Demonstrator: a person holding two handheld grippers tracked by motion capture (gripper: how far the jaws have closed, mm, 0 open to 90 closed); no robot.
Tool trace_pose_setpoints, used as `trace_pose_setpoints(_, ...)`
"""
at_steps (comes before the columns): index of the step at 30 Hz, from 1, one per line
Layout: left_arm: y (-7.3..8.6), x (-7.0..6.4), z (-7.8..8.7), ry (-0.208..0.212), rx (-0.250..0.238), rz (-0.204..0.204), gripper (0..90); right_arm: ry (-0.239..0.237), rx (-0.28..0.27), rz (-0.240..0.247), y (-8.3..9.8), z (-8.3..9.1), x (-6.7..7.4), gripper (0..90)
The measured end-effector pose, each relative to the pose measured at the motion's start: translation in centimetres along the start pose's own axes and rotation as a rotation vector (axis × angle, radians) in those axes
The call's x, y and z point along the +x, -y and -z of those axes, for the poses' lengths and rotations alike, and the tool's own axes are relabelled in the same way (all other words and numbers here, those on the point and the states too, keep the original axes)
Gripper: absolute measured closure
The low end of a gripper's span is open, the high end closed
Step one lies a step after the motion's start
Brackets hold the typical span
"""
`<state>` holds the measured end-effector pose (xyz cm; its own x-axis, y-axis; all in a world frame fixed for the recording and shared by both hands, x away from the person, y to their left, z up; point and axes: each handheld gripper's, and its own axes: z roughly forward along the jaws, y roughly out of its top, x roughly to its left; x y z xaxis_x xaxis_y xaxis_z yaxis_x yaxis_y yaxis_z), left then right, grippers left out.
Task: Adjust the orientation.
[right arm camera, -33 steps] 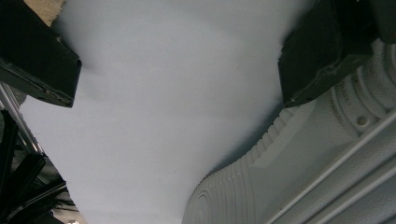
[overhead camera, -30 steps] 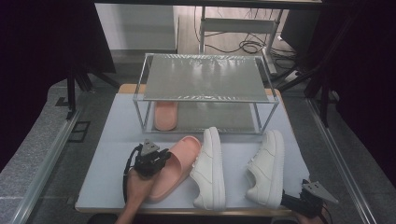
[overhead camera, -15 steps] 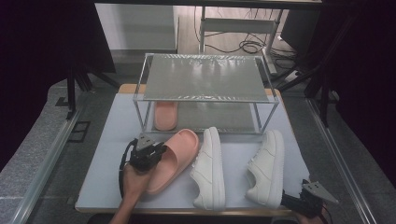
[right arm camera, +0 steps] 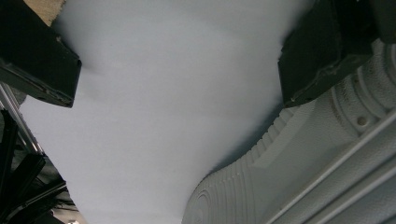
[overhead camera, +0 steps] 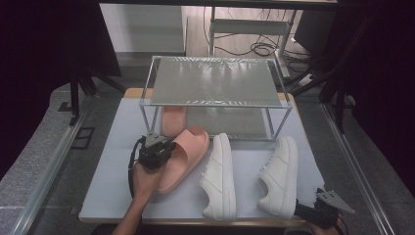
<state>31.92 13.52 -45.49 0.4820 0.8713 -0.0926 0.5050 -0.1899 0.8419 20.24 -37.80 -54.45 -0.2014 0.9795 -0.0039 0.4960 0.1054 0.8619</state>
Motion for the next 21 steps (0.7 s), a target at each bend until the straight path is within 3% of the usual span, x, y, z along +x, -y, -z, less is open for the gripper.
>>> trace_pose_setpoints(21,-2.6,0.2,-4.2,-0.043,-0.007,0.029,81.1,-0.001,0.000,0.001,0.0,0.0,0.0,0.0)
